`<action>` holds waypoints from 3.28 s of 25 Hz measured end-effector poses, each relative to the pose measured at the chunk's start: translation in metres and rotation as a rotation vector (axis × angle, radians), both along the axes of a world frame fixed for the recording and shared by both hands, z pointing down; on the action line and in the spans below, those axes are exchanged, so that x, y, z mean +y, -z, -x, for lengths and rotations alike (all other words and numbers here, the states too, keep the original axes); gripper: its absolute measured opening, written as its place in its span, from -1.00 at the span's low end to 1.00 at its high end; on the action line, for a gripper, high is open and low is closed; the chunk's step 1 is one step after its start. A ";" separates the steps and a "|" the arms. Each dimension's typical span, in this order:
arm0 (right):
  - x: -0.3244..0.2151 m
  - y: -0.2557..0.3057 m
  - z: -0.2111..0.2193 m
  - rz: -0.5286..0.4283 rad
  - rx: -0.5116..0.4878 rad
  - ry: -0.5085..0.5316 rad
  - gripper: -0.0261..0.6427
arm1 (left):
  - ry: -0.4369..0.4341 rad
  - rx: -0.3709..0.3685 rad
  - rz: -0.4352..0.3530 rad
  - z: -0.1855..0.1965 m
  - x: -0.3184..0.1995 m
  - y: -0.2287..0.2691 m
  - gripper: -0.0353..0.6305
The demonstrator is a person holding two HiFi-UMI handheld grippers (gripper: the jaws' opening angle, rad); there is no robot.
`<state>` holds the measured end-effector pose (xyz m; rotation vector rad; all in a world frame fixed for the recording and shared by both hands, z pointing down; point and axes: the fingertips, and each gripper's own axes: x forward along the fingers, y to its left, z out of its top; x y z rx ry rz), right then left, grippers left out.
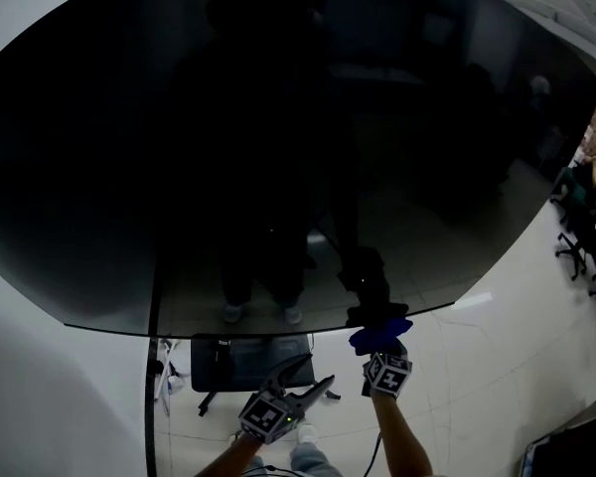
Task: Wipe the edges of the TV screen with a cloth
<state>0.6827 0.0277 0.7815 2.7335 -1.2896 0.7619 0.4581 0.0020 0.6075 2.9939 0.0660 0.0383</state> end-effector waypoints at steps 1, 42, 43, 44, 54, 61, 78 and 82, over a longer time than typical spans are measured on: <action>-0.007 -0.001 0.012 0.000 -0.013 0.015 -0.66 | 0.023 0.005 0.006 0.009 -0.009 0.002 -0.18; -0.375 -0.030 0.563 0.131 -0.008 0.926 -0.67 | 0.746 0.003 -0.006 0.452 -0.258 -0.005 -0.18; -0.385 -0.031 0.577 0.131 0.001 0.953 -0.67 | 0.764 0.005 -0.004 0.461 -0.261 -0.002 -0.18; -0.395 -0.030 0.591 0.129 0.007 0.977 -0.67 | 0.781 0.004 -0.005 0.470 -0.263 0.000 -0.18; -0.482 -0.014 0.742 0.132 -0.001 1.178 -0.67 | 1.001 0.009 0.022 0.582 -0.292 -0.005 -0.18; -0.522 -0.019 0.817 0.129 -0.038 1.241 -0.67 | 1.109 0.004 0.008 0.626 -0.285 -0.006 -0.18; -0.568 0.109 0.889 -0.096 -0.217 1.201 -0.68 | 1.198 0.050 -0.010 0.675 -0.273 0.011 -0.18; -0.558 0.161 0.887 -0.204 -0.187 1.190 -0.68 | 1.177 0.084 -0.052 0.669 -0.264 0.021 -0.18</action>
